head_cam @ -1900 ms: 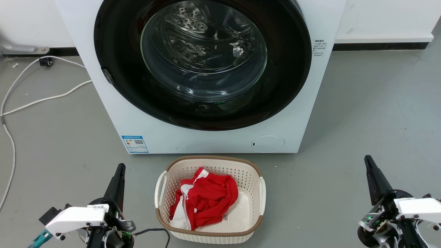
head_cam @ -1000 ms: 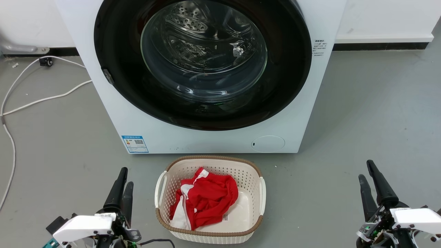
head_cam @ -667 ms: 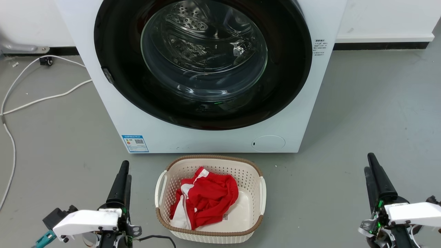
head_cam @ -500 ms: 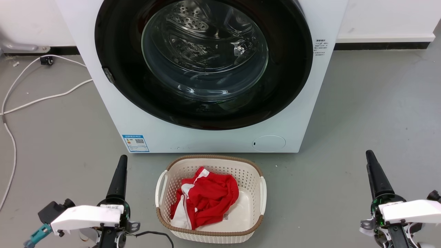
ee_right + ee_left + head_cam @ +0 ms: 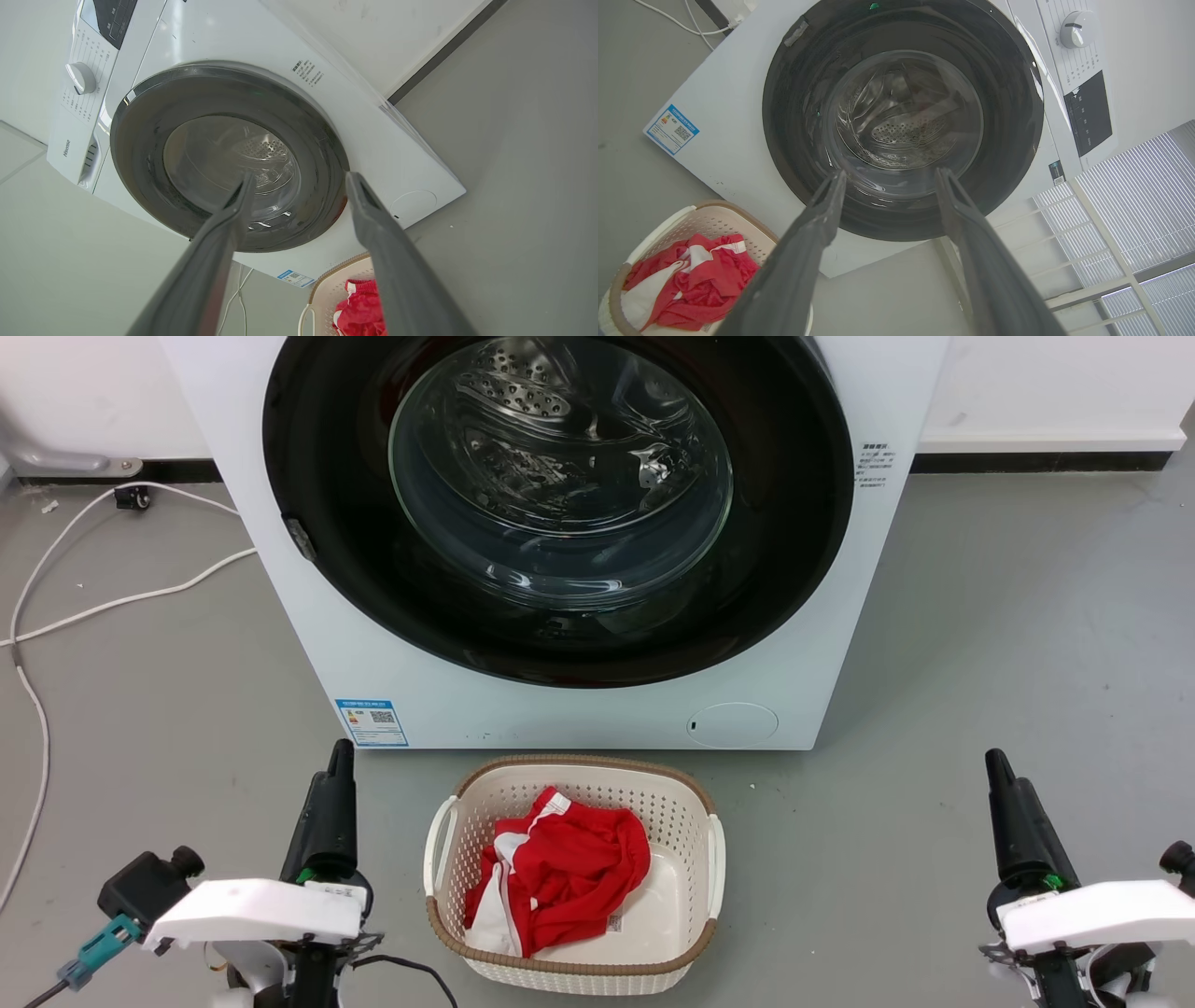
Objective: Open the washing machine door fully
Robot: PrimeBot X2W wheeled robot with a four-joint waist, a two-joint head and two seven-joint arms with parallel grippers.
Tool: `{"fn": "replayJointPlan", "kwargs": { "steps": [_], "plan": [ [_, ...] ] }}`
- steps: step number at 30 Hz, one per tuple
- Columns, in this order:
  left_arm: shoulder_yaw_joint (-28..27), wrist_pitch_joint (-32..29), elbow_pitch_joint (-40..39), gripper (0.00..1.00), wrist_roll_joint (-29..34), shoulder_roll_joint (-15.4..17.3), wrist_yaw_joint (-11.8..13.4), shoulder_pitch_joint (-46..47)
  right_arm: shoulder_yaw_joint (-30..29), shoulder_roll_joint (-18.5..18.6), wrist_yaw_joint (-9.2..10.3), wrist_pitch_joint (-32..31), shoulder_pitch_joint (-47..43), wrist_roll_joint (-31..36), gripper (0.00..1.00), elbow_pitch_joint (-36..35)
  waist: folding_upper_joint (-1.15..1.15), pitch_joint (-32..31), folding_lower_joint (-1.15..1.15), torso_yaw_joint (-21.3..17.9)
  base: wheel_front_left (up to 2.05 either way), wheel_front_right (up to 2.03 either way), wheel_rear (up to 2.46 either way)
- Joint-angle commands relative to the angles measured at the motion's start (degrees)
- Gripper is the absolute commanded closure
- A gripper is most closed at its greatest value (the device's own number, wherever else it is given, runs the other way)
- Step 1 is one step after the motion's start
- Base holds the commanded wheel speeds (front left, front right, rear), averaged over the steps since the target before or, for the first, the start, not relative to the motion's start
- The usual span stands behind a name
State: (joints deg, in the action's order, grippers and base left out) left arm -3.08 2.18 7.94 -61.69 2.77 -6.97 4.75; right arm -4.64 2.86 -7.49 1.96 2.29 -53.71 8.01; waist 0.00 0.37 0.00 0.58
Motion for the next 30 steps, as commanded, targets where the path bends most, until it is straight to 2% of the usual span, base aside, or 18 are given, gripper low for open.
{"fn": "replayJointPlan", "kwargs": {
  "steps": [1, 13, 30],
  "plan": [
    [0.43, 0.66, -1.15, 0.00, 2.95, 0.13, 0.20, 1.28, -0.12, 0.13, 0.00, 0.59, 0.50, 3.05, 0.00, -1.13, 0.00, 0.01, 0.00, 0.02, 0.00, 0.00, 0.00],
    [1.74, 2.98, -0.33, 0.00, 16.45, 0.14, 1.17, 1.75, -0.38, 0.11, 0.00, 1.12, -0.70, 14.62, 0.00, -3.16, 0.00, 0.08, 0.00, -0.05, 0.00, 0.00, 0.00],
    [2.22, 5.85, 1.16, 0.00, 30.23, 0.41, 2.07, 2.98, -0.56, 0.09, 0.00, 0.93, -2.80, 27.86, 0.00, -6.82, 0.00, 0.03, 0.00, -0.40, 0.00, 0.00, 0.00]
  ]
}}
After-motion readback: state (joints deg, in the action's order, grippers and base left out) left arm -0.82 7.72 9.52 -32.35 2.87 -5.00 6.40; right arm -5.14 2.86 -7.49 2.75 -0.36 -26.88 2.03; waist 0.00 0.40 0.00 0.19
